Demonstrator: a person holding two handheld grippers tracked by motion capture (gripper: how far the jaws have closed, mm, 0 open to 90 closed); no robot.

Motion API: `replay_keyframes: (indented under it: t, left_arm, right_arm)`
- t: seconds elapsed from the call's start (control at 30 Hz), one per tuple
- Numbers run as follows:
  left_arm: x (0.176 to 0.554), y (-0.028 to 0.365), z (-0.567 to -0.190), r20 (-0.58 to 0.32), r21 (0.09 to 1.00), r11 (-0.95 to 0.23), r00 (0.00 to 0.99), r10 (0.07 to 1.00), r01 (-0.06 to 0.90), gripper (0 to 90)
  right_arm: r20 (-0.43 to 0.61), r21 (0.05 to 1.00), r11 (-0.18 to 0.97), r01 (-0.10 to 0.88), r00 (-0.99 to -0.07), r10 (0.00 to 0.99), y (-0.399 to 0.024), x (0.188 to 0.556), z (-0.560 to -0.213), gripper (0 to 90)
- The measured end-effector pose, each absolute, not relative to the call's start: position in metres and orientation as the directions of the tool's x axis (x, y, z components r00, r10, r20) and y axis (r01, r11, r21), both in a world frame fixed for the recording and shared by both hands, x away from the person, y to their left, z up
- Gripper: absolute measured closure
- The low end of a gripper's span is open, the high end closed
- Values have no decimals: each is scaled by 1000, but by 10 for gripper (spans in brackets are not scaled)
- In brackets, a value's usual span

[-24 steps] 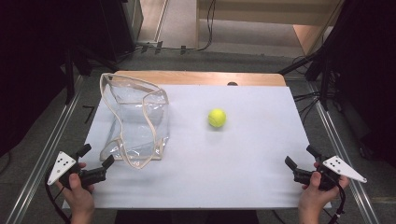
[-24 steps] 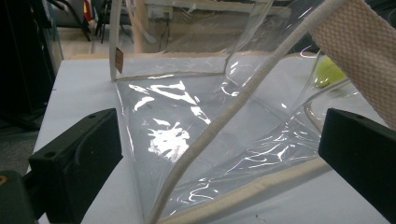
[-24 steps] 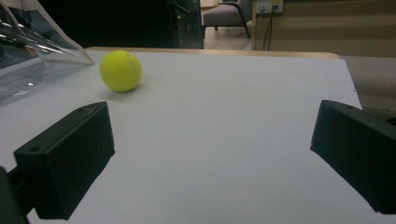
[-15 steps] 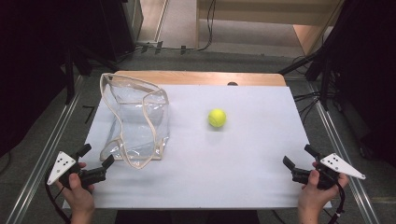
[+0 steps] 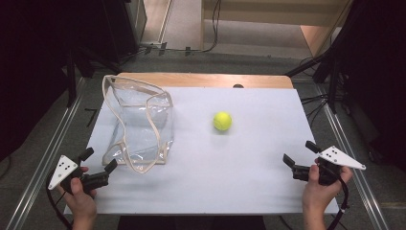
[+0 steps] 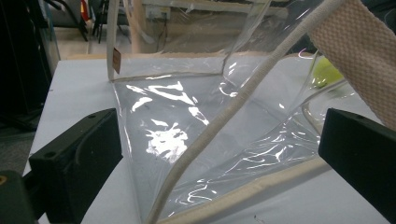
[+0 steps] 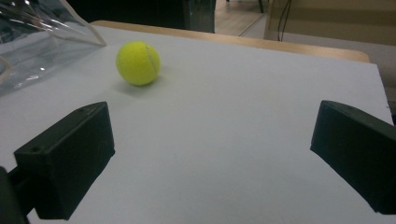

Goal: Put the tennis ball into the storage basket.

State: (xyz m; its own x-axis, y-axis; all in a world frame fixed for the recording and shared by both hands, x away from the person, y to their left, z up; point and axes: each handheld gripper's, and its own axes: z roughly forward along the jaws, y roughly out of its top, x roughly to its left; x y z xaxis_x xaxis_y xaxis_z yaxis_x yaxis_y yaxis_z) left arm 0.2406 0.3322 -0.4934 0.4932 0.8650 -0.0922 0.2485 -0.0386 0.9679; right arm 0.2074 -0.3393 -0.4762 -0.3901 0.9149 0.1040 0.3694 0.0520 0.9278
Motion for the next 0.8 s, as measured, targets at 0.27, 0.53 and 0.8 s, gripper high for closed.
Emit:
replay_keyframes:
  t: [0.27,0.53,0.8]
  left_arm:
    - [241,332,-493,-93,968,-39,494,864,250,0]
    - [241,333,-493,-97,967,-37,494,864,253,0]
    - [241,333,-493,-99,967,-34,494,864,253,0]
  right_arm:
    - [90,929,77,362,-422,902,-331,221,-462,0]
    - [91,928,95,361,-466,880,-320,237,-451,0]
    - [91,924,113,366,-496,863,-307,255,-443,0]
